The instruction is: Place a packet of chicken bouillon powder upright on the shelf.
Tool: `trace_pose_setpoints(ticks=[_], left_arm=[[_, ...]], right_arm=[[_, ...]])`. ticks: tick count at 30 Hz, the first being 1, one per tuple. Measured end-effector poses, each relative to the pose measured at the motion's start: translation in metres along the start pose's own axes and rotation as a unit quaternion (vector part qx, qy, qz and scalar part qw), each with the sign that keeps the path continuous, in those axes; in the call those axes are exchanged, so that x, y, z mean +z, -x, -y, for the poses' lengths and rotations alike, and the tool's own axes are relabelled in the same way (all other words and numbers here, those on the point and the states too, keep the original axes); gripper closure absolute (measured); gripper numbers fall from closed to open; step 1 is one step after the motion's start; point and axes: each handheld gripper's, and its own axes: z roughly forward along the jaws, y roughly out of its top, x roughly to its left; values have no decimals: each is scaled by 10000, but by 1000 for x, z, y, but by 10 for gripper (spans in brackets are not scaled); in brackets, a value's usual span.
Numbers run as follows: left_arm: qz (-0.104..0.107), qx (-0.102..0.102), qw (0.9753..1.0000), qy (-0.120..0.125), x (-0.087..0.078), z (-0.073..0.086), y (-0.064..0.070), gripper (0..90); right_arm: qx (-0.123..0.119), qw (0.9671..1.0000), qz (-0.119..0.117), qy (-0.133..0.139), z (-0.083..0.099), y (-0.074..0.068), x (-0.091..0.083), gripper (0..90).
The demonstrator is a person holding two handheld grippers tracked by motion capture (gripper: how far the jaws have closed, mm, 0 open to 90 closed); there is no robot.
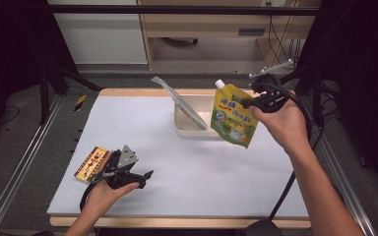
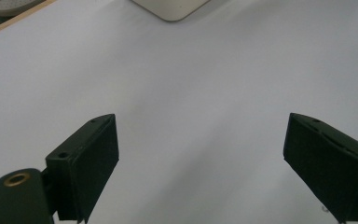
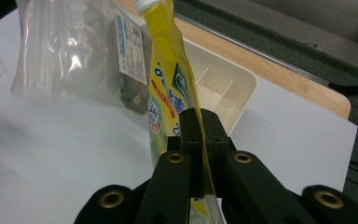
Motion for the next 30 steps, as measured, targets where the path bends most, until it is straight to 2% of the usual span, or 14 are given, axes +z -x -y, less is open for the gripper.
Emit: trace_pose_setpoints(ticks=[4,7,8,9,15,23,30], left_arm=[[-25,-27,10000,-14,0,5,0,101],[-49,-30,10000,-8,1,8,1,101],[-55,21,10000,-60,1,8,0,101],[-64,-26,10000,-15,2,9,1,101],[-102,-21,9999,17,3,11,3,102],[-158,-44,9999,-2,3,13,-1,102],[-180,-86,9998,13,3,14,-2,104]], right_arm=[[166,9998,134,37,-16,3,7,900],[235,9996,168,73,-21,5,10,900],[303,9992,220,113,-27,6,12,900],[303,9992,220,113,-27,6,12,900],[545,9978,325,204,-39,11,19,900],[743,9959,518,78,-50,12,37,900],[1027,9921,705,-120,-60,15,64,900]])
